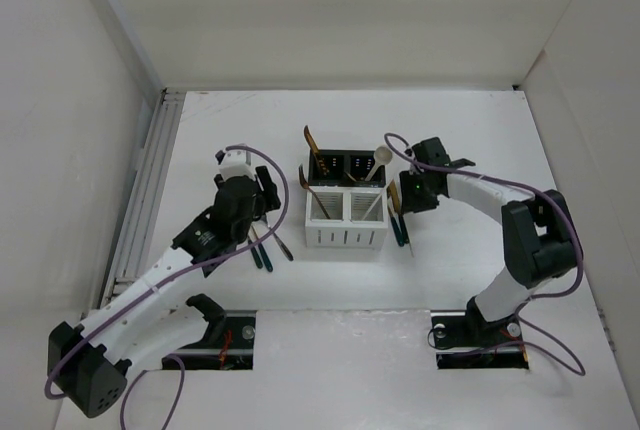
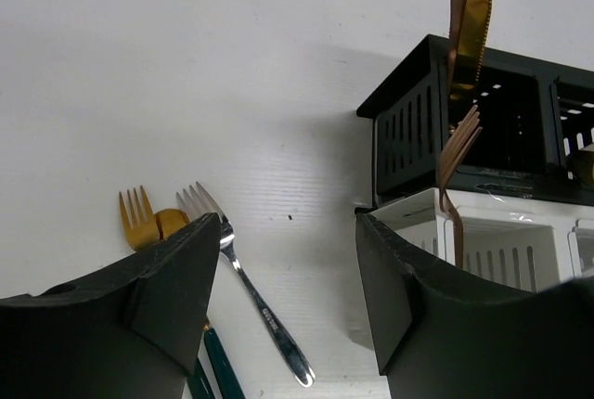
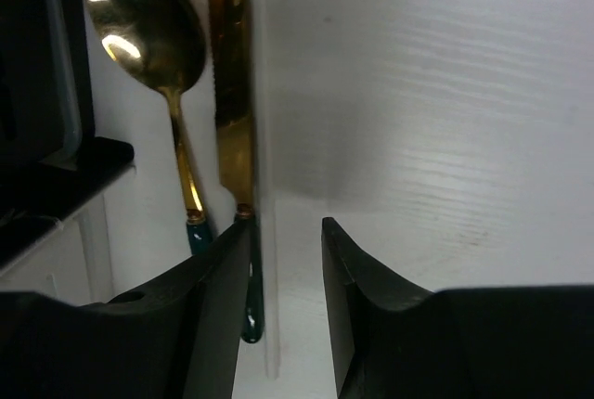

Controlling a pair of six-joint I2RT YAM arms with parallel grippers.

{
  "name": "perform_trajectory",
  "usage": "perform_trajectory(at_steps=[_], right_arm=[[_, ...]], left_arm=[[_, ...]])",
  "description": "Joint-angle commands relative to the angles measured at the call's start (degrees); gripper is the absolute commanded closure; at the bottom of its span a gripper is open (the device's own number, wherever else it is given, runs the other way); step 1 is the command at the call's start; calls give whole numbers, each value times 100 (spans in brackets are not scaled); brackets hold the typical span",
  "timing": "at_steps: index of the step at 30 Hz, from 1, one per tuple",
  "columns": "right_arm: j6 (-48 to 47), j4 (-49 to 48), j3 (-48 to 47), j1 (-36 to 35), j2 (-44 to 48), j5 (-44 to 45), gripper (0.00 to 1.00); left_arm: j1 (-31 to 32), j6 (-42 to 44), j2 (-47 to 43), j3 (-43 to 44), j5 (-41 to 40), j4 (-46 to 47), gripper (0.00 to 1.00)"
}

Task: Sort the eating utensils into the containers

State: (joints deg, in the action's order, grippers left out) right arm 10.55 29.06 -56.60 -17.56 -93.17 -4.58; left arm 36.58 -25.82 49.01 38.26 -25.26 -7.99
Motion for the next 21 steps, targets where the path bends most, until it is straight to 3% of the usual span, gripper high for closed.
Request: perform_trajectory(at_steps=[1, 10, 21], right_arm=[[228, -463, 88, -326, -96, -157, 58], [624, -419, 149, -555, -299, 308, 62], [685, -68, 219, -608, 720, 466, 54]], left_arm=[[-89, -28, -111, 103, 90, 122, 43], [-256, -142, -164, 103, 196, 122, 43], [-256, -195, -217, -3, 354, 122, 43]])
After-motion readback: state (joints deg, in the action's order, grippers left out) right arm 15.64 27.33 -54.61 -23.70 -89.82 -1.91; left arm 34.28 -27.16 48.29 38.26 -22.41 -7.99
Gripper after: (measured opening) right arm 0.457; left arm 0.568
